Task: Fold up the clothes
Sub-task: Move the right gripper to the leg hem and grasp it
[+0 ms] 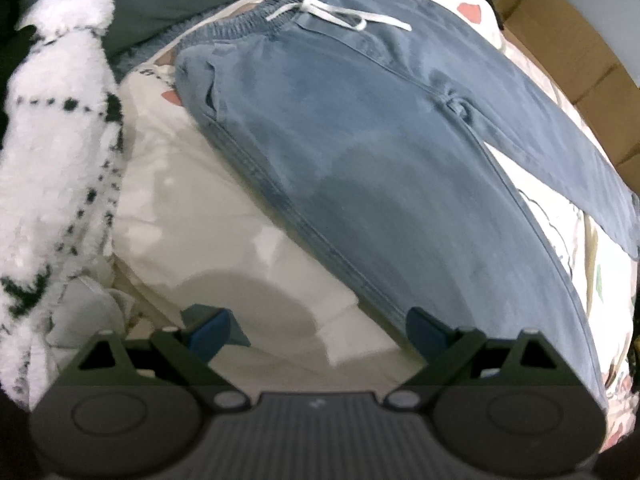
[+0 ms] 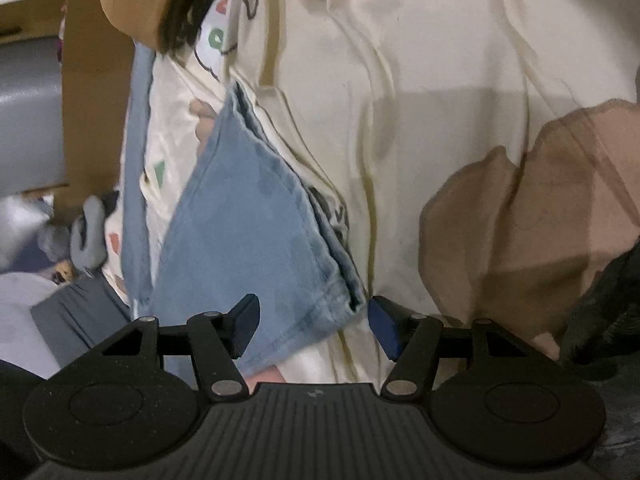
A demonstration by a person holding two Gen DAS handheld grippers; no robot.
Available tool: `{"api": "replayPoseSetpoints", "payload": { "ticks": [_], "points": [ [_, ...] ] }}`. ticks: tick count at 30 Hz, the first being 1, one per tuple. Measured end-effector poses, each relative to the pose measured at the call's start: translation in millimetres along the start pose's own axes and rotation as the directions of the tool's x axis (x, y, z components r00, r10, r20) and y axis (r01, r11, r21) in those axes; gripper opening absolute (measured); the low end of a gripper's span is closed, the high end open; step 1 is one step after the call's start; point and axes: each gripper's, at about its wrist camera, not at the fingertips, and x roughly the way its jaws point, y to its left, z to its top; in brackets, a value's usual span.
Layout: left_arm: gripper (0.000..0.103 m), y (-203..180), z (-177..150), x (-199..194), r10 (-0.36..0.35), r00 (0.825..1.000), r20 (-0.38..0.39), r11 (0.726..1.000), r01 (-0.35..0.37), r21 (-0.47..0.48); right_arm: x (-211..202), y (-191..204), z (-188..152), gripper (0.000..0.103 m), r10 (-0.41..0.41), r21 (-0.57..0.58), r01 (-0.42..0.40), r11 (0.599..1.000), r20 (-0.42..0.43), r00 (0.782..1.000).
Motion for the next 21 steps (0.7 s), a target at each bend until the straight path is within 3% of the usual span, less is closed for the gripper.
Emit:
{"api": "replayPoseSetpoints", "payload": {
  "ticks": [9, 17, 21],
  "points": [
    [0.096, -5.1, -0.6, 0.2, -0.007, 1.000, 0.013, 1.000, 0.007, 0.001, -14.0, 22.6, 5.7, 0.063, 0.140, -0.043, -0.142, 0.989, -0.036, 0.989],
    [0.096, -0.3, -6.2, 2.6, -0.008, 1.000, -0.005, 1.000, 0.008, 0.003, 3.1, 18.3, 8.1, 0.063, 0.083, -0.046, -0.085, 0.995, -0.044, 0.996],
    [0.096, 3.3, -7.7, 3.3, 0.001, 1.000, -0.012, 1.000, -0.001, -0.005, 11.0, 14.2, 7.9, 0.055, 0.067, -0.054, -0.069, 0.996, -0.049, 0.997]
  ]
}}
